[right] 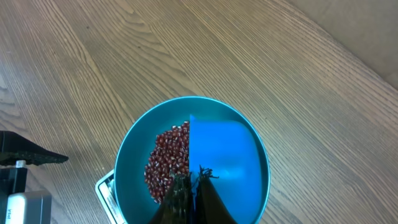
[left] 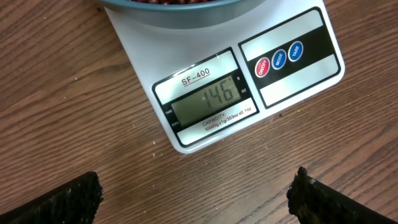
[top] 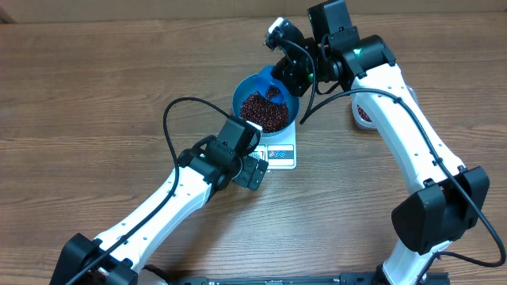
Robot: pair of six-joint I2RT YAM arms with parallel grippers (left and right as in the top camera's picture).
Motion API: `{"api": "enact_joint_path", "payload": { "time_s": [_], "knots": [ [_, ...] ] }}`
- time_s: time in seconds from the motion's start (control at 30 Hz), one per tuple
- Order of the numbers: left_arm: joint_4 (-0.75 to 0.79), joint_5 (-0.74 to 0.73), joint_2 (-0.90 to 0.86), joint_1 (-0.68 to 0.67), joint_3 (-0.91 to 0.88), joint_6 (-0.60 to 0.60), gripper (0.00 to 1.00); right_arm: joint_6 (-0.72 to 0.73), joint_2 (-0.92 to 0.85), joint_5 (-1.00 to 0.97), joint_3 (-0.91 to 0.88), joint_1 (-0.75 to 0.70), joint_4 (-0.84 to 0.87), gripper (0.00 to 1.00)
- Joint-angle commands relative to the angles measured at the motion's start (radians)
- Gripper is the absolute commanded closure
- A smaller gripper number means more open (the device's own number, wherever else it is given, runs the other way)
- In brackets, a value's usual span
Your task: Scoop item into bowl and weigh 150g on scale
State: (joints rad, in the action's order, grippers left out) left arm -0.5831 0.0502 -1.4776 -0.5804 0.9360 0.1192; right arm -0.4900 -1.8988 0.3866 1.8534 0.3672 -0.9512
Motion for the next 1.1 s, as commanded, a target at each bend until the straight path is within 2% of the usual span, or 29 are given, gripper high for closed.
{"api": "enact_joint_path", "payload": {
  "time_s": [0.0, 0.7, 0.77, 0.83, 0.9, 1.07],
  "knots": [
    [0.000, 0.013, 0.001, 0.004, -0.002, -0.019, 0.00, 0.010, 0.051, -0.037, 0.039, 0.005, 0.007, 0.96],
    [0.000, 0.013, 0.000, 0.004, -0.002, -0.019, 0.00, 0.021, 0.051, -0.003, 0.039, 0.005, -0.002, 0.96],
    [0.001, 0.013, 0.001, 0.004, -0.002, -0.019, 0.00, -0.022, 0.051, 0.057, 0.039, 0.012, -0.028, 0.96],
    [0.001, 0.013, 0.001, 0.004, -0.002, -0.019, 0.01, -0.050, 0.051, 0.035, 0.039, 0.014, -0.038, 0.96],
    [0.000, 0.013, 0.001, 0.004, -0.002, -0.019, 0.00, -0.013, 0.051, -0.021, 0.039, 0.011, -0.014, 0.96],
    [0.001, 0.017, 0.001, 0.004, -0.002, -0.019, 0.00, 0.014, 0.051, -0.019, 0.039, 0.008, 0.002, 0.96]
  ]
}}
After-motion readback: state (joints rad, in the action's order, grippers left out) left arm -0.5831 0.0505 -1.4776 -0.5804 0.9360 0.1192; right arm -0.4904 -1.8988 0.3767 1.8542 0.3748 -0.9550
